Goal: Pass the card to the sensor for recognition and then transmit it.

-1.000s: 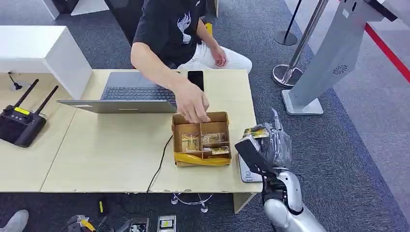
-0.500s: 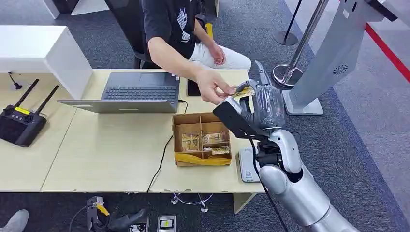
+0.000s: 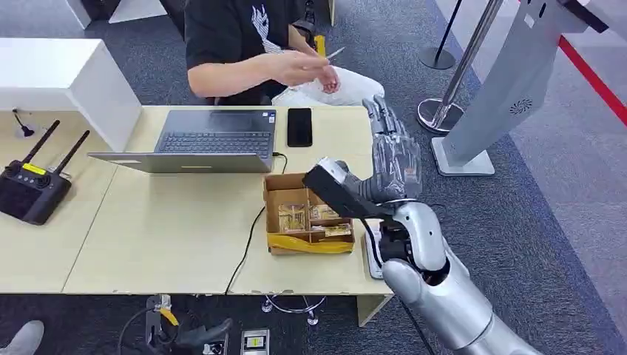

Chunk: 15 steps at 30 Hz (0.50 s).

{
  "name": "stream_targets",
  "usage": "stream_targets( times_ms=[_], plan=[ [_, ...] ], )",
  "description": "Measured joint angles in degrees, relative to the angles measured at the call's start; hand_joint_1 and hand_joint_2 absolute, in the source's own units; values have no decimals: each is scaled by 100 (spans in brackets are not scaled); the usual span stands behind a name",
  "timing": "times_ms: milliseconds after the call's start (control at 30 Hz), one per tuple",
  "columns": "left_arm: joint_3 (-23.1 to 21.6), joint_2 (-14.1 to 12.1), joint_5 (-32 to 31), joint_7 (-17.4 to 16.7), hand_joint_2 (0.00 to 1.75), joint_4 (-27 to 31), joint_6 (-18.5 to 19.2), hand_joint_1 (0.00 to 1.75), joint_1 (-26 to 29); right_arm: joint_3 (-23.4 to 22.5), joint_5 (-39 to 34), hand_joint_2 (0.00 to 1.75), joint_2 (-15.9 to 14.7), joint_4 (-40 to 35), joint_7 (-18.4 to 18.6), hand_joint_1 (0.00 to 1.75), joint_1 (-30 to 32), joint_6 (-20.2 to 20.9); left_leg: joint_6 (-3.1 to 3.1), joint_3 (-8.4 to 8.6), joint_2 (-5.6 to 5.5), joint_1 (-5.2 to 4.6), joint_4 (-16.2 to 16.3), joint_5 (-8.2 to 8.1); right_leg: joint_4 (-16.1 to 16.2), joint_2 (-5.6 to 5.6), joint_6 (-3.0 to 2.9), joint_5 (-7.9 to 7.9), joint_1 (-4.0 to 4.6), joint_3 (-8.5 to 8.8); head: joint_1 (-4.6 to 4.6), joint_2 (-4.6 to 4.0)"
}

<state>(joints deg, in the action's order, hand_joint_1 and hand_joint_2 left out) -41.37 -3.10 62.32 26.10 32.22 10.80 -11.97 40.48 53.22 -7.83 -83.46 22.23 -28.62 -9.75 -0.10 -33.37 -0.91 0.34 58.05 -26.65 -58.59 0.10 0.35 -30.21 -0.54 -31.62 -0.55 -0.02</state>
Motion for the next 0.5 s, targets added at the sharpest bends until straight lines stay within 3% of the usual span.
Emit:
stream_targets(
  times_ms=[100,300,433,500],
  plan=[
    [7,2,-66,0,175,-29,2,0,4,64,525,175,4,-270,131,0,115,225,0,0,2,2,0,0,0,0,0,0,2,-1,2,0],
    [9,17,-110,0,175,-88,7,0,6,134,651,175,4,-613,170,0,221,378,0,0,4,4,0,0,0,1,0,0,4,-2,2,0],
    [61,20,-217,0,175,-114,37,0,34,142,793,175,2,-864,306,0,468,1136,0,0,3,4,0,0,1,1,0,0,3,-1,0,0],
    [101,20,-225,0,175,-129,31,0,58,162,852,175,-4,-952,363,0,632,1292,0,-1,4,4,0,0,1,1,0,0,3,-2,2,0]
  ],
)
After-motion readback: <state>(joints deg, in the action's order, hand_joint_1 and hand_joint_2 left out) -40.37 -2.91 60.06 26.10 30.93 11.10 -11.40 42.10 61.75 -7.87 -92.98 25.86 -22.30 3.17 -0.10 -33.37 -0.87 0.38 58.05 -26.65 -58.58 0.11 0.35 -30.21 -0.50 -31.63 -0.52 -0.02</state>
